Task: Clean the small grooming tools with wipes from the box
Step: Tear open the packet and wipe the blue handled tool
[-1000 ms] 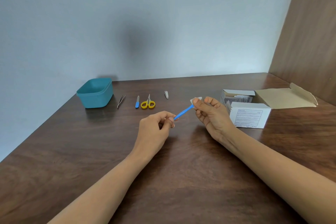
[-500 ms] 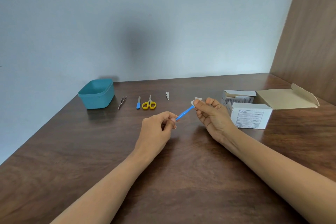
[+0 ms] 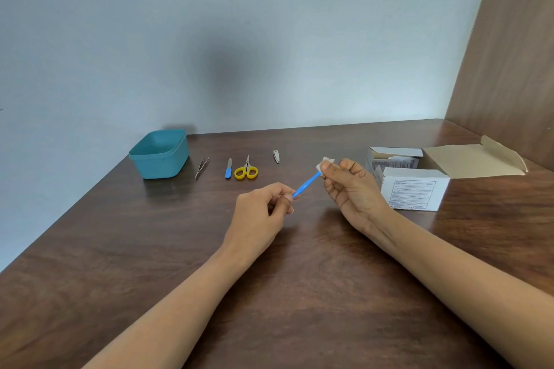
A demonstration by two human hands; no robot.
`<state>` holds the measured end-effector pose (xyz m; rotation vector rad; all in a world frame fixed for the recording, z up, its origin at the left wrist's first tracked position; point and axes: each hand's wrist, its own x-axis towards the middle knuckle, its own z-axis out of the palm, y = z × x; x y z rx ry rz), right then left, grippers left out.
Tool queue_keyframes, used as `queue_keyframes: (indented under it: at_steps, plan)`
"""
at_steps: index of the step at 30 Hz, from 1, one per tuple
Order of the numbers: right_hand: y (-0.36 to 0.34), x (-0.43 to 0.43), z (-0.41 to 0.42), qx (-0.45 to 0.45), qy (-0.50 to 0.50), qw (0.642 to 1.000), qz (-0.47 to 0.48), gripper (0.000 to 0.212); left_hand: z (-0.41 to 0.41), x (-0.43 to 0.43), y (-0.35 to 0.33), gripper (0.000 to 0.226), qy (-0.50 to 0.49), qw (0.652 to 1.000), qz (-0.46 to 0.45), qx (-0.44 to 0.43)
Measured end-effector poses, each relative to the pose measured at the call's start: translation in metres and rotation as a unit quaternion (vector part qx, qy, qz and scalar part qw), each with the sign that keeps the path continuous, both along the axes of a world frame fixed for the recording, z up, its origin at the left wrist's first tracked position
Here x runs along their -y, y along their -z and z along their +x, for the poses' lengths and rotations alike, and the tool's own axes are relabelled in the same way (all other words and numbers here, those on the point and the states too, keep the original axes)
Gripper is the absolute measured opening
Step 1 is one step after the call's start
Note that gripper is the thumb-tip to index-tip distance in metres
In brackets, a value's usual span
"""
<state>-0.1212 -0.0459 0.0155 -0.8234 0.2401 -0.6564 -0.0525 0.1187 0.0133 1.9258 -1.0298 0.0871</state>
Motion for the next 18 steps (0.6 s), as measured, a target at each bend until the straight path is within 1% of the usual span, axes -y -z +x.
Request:
queue_keyframes:
  at_steps: [6, 13, 18]
  plan:
    - [0.0016, -0.0002, 0.0026, -0.023, 0.005, 1.000, -0.004, 0.030, -0.0006, -0.0001, -0.0009, 0.018, 0.005, 1.000, 0.001, 0.000]
    - [0.0002, 0.0003, 0.0007, 0.000, -0.010, 1.000, 0.010, 0.029, -0.0003, -0.0005, -0.0006, 0.018, 0.004, 1.000, 0.002, -0.005]
    - [-0.0009, -0.0013, 0.0009, -0.003, -0.011, 1.000, 0.011, 0.030, 0.0004, -0.0002, 0.0000, 0.017, 0.010, 1.000, 0.003, -0.004]
